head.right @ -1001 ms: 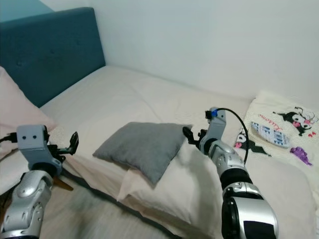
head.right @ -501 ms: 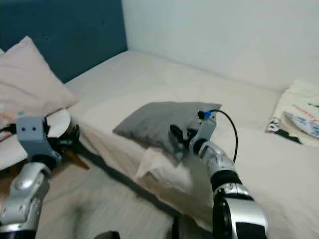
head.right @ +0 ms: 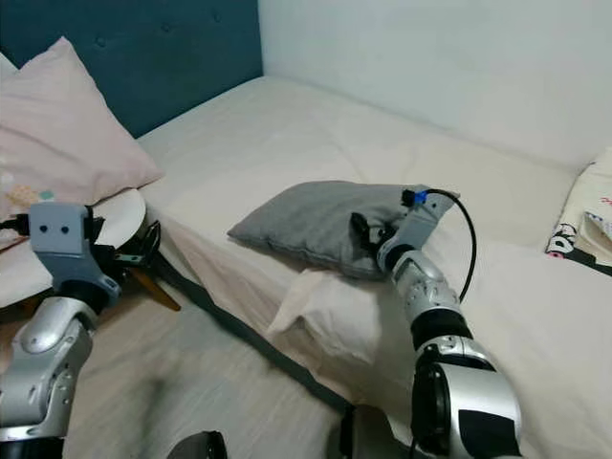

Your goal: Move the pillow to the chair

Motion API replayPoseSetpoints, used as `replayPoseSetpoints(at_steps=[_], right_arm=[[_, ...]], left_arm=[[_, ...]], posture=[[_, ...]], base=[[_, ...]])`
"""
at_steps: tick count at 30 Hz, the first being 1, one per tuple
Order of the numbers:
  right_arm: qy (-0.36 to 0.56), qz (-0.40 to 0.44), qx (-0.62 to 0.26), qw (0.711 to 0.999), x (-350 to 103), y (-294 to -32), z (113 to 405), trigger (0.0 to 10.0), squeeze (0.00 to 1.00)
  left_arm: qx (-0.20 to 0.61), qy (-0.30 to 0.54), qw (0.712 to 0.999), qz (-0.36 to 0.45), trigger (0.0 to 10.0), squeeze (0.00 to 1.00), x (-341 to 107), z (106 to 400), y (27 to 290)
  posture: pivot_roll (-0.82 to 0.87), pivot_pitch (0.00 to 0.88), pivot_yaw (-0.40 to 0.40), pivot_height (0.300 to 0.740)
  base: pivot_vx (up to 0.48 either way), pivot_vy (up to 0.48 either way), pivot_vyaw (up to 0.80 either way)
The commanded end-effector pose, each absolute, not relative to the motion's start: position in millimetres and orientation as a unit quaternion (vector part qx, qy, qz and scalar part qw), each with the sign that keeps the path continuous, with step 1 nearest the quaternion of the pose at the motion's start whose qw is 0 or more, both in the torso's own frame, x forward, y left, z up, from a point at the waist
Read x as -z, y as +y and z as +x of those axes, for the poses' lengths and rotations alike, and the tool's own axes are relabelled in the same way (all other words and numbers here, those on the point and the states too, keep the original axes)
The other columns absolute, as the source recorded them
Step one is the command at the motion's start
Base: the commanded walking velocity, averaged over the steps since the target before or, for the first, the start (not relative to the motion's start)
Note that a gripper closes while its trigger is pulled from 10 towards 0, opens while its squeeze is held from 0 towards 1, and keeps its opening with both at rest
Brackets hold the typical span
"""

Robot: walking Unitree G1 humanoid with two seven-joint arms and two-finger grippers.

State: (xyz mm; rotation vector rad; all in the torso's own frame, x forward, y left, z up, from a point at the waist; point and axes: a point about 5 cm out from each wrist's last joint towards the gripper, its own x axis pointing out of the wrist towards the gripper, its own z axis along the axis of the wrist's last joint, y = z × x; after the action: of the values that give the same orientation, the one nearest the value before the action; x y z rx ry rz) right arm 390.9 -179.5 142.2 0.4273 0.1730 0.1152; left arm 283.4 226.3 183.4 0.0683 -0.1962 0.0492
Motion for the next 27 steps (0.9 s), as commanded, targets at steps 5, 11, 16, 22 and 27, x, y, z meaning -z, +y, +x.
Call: replayPoseSetpoints(at_steps=[5, 11, 16, 22, 27], right_arm=[[0.073, 0.264, 0.036, 0.961, -143, -206, 388, 10.0, 0.00], [0.072, 0.285, 0.070, 0.953, -145, -216, 387, 10.0, 0.00], [0.104, 0.283, 0.106, 0.947, -140, -225, 385, 10.0, 0.00], [0.116, 0.248, 0.128, 0.953, -140, -234, 382, 10.0, 0.00], [0.099, 0.242, 0.172, 0.950, -144, -251, 378, 10.0, 0.00]], left_arm=[[-0.009, -0.092, 0.995, 0.046, 10.0, 0.00, -184, 282, 223], [0.000, -0.092, 0.994, 0.051, 10.0, 0.00, -184, 283, 219], [0.007, -0.090, 0.994, 0.061, 10.0, 0.00, -183, 284, 217], [0.011, -0.089, 0.994, 0.063, 10.0, 0.00, -181, 283, 215], [0.012, -0.087, 0.994, 0.060, 10.0, 0.00, -179, 284, 213]], posture=[[0.07, 0.076, -0.029, 0.507], [0.07, 0.063, -0.036, 0.507], [0.07, 0.058, -0.042, 0.507], [0.06, 0.060, -0.044, 0.507], [0.05, 0.059, -0.046, 0.507]], base=[[0.000, 0.000, 0.00], [0.000, 0.000, 0.00], [0.000, 0.000, 0.00], [0.000, 0.000, 0.00], [0.000, 0.000, 0.00]])
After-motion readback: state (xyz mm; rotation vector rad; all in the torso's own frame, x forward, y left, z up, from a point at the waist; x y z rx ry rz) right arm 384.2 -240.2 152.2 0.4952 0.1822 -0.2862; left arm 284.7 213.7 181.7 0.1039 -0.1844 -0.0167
